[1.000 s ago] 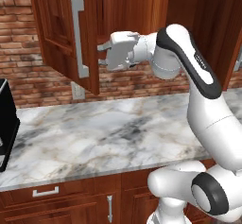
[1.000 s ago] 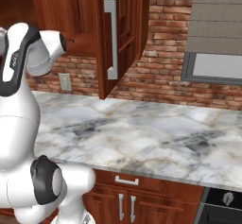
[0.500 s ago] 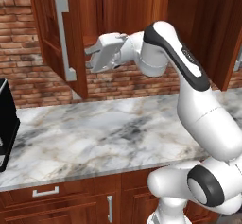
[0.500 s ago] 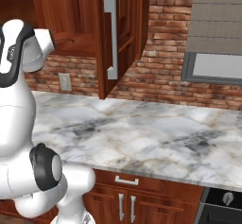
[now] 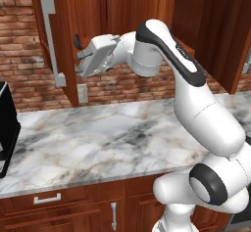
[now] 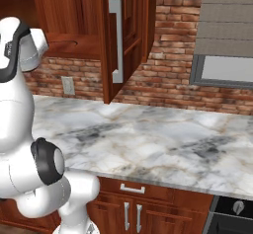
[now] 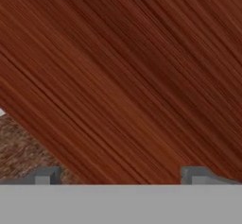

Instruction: Open the cabinet and move the ladle to the pot. Then close the cabinet.

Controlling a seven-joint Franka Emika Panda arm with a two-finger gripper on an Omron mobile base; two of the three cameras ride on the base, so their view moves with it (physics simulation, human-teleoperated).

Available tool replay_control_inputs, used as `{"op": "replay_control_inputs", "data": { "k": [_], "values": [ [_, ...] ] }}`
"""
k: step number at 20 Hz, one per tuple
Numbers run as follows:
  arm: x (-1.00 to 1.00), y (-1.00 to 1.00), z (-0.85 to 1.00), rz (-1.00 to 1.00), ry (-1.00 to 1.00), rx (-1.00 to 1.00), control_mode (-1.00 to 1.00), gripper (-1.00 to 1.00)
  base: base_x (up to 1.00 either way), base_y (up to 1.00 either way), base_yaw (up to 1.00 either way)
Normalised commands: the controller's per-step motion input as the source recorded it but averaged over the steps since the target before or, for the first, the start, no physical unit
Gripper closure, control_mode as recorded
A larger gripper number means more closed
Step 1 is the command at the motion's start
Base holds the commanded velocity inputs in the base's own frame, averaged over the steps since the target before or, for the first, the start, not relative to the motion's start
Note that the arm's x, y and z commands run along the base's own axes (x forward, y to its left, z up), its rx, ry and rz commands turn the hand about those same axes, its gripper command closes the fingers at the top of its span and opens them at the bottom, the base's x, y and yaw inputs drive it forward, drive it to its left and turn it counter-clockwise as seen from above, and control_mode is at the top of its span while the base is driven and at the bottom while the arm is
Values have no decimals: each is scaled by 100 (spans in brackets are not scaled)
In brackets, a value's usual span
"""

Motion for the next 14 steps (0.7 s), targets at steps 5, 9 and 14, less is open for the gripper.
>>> {"op": "replay_control_inputs", "data": {
  "k": [5,9,14],
  "values": [
    [0,22,-2,8,0,0,-100,-100,0,0,0],
    [0,0,0,1,0,0,-100,-100,0,0,0],
    [-4,-1,0,0,0,-1,-100,-100,0,0,0]
  ]
}}
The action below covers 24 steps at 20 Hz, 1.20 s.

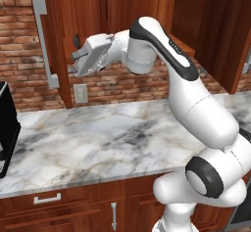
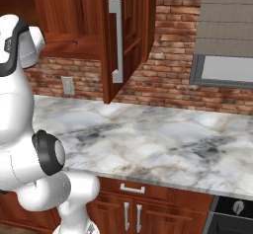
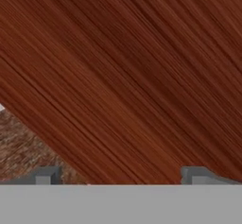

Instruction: Open the cabinet and move the ladle to the pot. Then close the cabinet.

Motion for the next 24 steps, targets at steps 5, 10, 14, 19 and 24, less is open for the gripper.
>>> {"op": "replay_control_inputs", "data": {
  "k": [5,10,14,19,24],
  "values": [
    [-14,-21,5,0,-9,-4,-100,-100,0,0,0],
    [-13,-44,13,0,-17,-3,-100,-100,0,0,0],
    [1,-25,2,-3,-19,-6,-100,-100,0,0,0],
    [29,-12,0,-19,-18,-10,-100,-100,0,0,0],
    [21,-13,0,-24,-20,-9,-100,-100,0,0,0]
  ]
}}
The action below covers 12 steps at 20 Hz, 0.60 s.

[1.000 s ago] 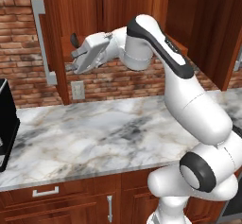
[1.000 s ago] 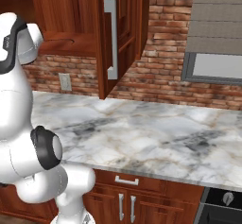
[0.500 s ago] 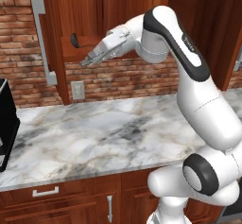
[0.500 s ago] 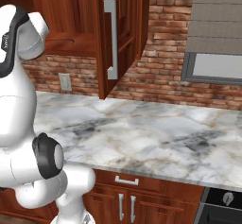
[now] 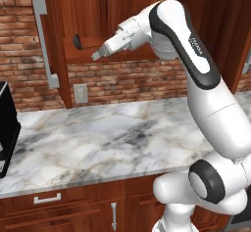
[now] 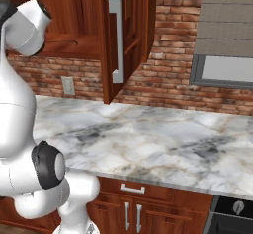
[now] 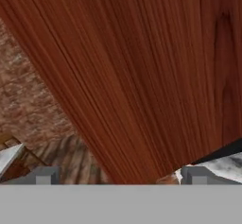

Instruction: Open the cabinet and move the ladle to the pot. Then close the cabinet.

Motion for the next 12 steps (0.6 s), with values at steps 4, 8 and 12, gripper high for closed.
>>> {"op": "replay_control_inputs", "data": {
  "k": [4,8,12],
  "values": [
    [1,-14,-6,-21,-21,-8,-100,-100,0,0,0],
    [0,-16,-11,-20,-19,-7,-100,-100,0,0,0],
    [1,-13,-9,-20,-14,-5,-100,-100,0,0,0]
  ]
}}
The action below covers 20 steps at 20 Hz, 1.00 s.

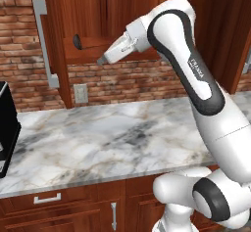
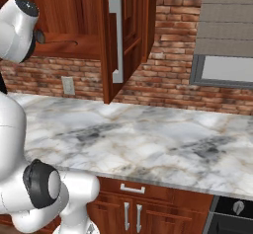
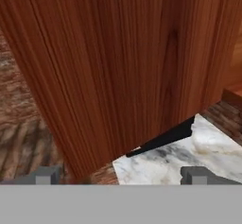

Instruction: Open the cabinet and move the ladle to the pot. Then close the cabinet.

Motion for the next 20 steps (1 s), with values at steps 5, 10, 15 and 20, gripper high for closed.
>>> {"op": "replay_control_inputs", "data": {
  "k": [5,10,15,20],
  "values": [
    [18,-15,0,-22,-5,-3,-100,-100,0,0,0],
    [29,-8,0,-23,0,-1,-100,-100,0,0,0],
    [25,-2,0,-22,-4,-3,-100,-100,0,0,0],
    [27,-1,-1,-21,-3,-2,-100,-100,0,0,0]
  ]
}}
